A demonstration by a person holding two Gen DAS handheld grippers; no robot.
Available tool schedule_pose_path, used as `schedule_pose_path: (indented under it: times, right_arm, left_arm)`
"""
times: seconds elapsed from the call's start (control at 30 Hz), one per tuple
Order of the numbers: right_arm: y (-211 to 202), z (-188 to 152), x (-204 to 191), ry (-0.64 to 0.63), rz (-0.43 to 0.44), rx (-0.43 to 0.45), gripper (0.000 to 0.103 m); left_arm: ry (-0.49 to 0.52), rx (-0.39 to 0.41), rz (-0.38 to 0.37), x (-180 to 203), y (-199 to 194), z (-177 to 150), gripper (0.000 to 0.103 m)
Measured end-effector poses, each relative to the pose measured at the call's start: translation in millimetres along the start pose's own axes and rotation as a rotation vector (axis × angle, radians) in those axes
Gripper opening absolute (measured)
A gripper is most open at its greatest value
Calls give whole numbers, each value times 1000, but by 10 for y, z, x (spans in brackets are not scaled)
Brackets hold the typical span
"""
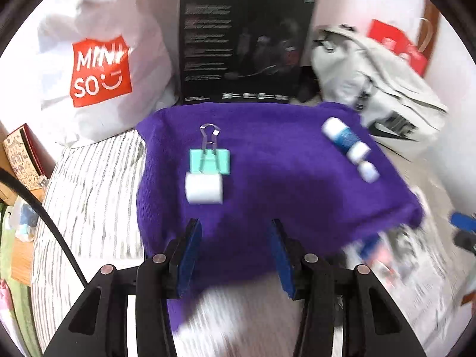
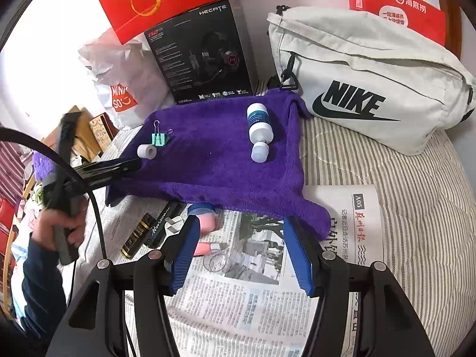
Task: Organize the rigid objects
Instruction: 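Lower the tape roll onto the towel beside the clip and open the left tool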
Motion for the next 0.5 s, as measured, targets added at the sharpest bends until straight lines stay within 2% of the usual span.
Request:
schedule_pose_path:
  times: [0.1,0.2,0.33,0.5]
  right_arm:
    - [-25,-32,-1,-3,-6,-2,59]
    - [-49,-53,-5,-1,-8,1,59]
    - [-104,-80,-30,-9,-9,7,59]
    - [-163,-127,-53,-22,-14,9,60]
  left_arm:
    - [37,-5,-39,155,-225,-195,45]
    - [73,-32,-59,319,-285,-387,45]
    - [127,-82,-58,489,-226,-659,45]
    - [147,-113,-54,536,-76,-758,45]
Point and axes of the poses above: each gripper's, at about its wrist camera, not at the fingertips, and y roughly the way its jaws point, x to its right, z to its top, the point moved 3 cm from there along y, roughly the way its jaws point, and after that the axes turned 4 degrees about x, right-handed, at the moved point
